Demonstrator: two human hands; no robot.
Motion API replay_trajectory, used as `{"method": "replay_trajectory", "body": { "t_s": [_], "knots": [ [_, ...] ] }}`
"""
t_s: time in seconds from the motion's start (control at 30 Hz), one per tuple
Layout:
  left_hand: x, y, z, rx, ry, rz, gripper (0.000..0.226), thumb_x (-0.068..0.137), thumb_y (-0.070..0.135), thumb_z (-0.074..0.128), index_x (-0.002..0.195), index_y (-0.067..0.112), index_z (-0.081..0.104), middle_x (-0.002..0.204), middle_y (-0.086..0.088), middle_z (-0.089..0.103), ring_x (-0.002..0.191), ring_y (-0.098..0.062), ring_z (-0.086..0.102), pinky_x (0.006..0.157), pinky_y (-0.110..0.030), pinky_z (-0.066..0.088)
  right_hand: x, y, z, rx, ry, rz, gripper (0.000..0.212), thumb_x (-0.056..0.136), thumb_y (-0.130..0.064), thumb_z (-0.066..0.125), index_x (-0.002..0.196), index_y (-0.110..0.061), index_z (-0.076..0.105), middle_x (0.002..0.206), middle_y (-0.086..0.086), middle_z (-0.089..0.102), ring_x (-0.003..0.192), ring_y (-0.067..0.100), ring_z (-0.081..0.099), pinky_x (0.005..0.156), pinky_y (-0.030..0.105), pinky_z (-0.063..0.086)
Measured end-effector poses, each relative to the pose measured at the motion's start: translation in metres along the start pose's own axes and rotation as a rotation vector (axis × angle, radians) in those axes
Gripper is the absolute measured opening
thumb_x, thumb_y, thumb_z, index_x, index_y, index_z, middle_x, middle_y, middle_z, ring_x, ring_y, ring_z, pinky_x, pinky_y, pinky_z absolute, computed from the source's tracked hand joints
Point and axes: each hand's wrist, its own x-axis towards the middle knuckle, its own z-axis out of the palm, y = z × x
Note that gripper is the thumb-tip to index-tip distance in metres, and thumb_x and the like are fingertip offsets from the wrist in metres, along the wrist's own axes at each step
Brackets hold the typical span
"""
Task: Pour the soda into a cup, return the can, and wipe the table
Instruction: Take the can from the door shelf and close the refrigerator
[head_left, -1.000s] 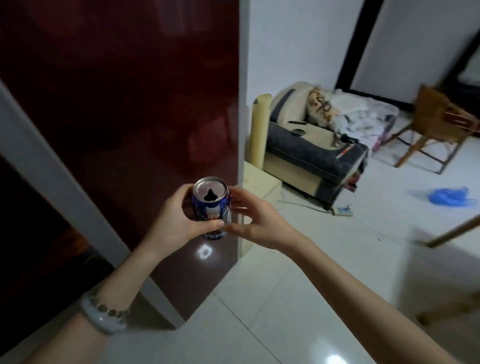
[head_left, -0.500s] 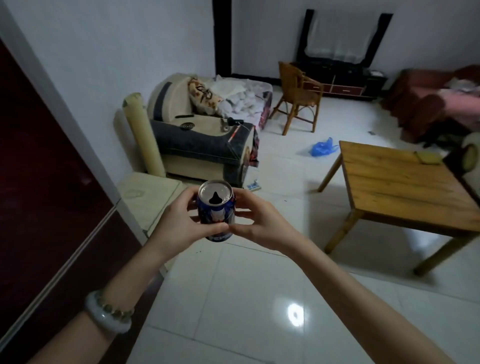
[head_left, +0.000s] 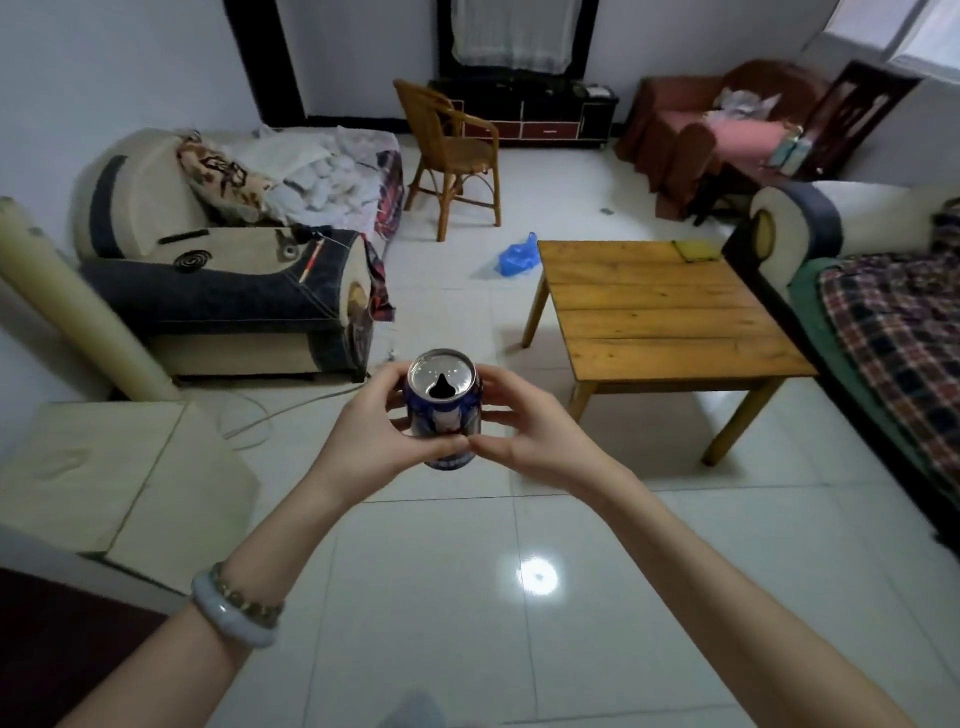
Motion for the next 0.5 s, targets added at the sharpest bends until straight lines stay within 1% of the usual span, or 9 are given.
{"method": "replay_trajectory", "body": {
  "t_s": [0.1, 0.2, 0.33, 0.4, 0.5],
  "knots": [
    [0.030, 0.002, 0.024, -0.007, -0.065, 0.022, 0.071, 0.051, 0.025, 0.091, 0.112, 0.024, 0.055, 0.106, 0.014, 0.062, 0.100, 0.007, 0.055, 0.073, -0.004, 0.043, 0.004, 0.017, -0.024, -0.001, 0.054, 0.039, 0.066, 0.074, -0.007, 0.075, 0.133, -0.014, 0.044, 0.124, 0.001, 0.058, 0.114, 0.008, 0.055, 0.096, 0.025, 0.047],
    [0.063, 0.003, 0.046, -0.023, -0.125, 0.035, 0.070, 0.050, 0.024, 0.091, 0.111, 0.024, 0.055, 0.105, 0.013, 0.063, 0.100, 0.003, 0.057, 0.074, -0.006, 0.045, 0.013, 0.036, -0.050, 0.001, 0.105, 0.076, 0.065, 0.074, -0.008, 0.075, 0.132, -0.015, 0.045, 0.124, 0.001, 0.058, 0.114, 0.009, 0.055, 0.097, 0.030, 0.048],
    [0.114, 0.005, 0.076, -0.043, -0.191, 0.064, 0.067, 0.051, 0.020, 0.091, 0.107, 0.023, 0.055, 0.102, 0.013, 0.063, 0.096, 0.006, 0.057, 0.073, -0.006, 0.044, 0.035, 0.060, -0.084, -0.001, 0.172, 0.109, 0.066, 0.074, -0.009, 0.076, 0.132, -0.017, 0.045, 0.124, 0.001, 0.059, 0.114, 0.011, 0.056, 0.098, 0.036, 0.048],
    [0.143, 0.005, 0.089, -0.056, -0.215, 0.078, 0.066, 0.052, 0.017, 0.090, 0.107, 0.024, 0.055, 0.102, 0.016, 0.062, 0.096, 0.009, 0.056, 0.072, -0.005, 0.043, 0.051, 0.072, -0.101, -0.013, 0.199, 0.115, 0.067, 0.074, -0.007, 0.076, 0.133, -0.015, 0.045, 0.124, 0.002, 0.058, 0.114, 0.011, 0.056, 0.098, 0.036, 0.048],
    [0.191, 0.002, 0.105, -0.073, -0.254, 0.092, 0.066, 0.052, 0.016, 0.090, 0.108, 0.024, 0.055, 0.103, 0.016, 0.062, 0.096, 0.010, 0.056, 0.073, -0.004, 0.043, 0.082, 0.090, -0.128, -0.026, 0.231, 0.131, 0.067, 0.073, -0.007, 0.075, 0.133, -0.014, 0.045, 0.125, 0.001, 0.057, 0.115, 0.009, 0.055, 0.098, 0.036, 0.048]
  ]
}}
